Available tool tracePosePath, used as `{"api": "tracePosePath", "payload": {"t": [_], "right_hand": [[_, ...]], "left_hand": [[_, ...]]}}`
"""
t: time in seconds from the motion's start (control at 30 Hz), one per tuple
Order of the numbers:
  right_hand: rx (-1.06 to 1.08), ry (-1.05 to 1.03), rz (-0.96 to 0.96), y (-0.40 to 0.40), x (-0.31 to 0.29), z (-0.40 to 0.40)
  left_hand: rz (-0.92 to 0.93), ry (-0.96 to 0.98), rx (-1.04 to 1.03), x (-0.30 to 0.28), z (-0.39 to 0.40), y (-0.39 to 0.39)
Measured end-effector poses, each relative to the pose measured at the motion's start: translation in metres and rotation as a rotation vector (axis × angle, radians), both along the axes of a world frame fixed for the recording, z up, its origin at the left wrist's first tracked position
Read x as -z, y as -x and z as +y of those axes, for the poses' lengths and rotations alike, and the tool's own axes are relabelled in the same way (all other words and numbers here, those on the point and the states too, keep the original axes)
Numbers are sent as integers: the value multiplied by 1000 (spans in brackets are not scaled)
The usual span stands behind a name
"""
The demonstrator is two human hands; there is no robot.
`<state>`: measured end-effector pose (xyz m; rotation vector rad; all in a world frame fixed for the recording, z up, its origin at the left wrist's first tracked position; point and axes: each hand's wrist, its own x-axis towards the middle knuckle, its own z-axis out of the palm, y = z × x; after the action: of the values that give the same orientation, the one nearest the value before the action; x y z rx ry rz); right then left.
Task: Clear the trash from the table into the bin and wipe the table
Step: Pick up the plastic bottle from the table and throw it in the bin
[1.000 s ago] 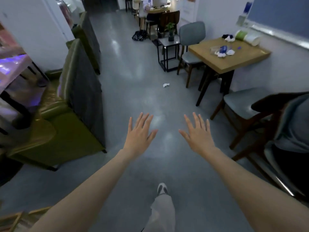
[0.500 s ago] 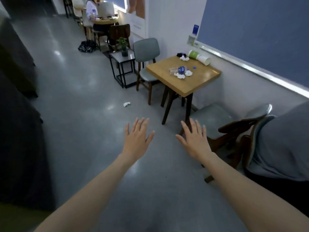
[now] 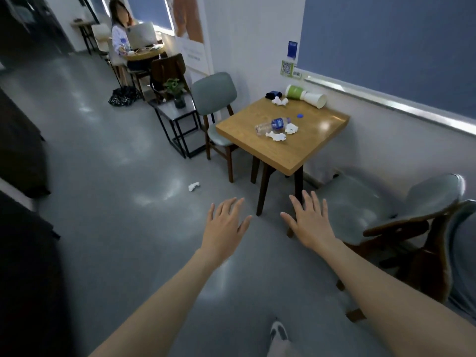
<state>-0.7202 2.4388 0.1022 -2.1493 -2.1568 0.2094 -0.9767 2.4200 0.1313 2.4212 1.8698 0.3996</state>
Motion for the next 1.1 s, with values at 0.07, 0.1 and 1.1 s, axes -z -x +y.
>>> {"api": "tracePosePath", "payload": {"t": [0.07, 0.1, 1.1], "right_hand": [[-4, 21, 15, -2, 3, 36], [-11, 24, 22, -3, 3, 59], [332, 164, 68, 48, 6, 425]], "left_hand": [[11, 14, -4, -2, 37, -2], [17, 18, -12, -4, 58, -2], [5, 78, 370, -1, 516, 51]]}}
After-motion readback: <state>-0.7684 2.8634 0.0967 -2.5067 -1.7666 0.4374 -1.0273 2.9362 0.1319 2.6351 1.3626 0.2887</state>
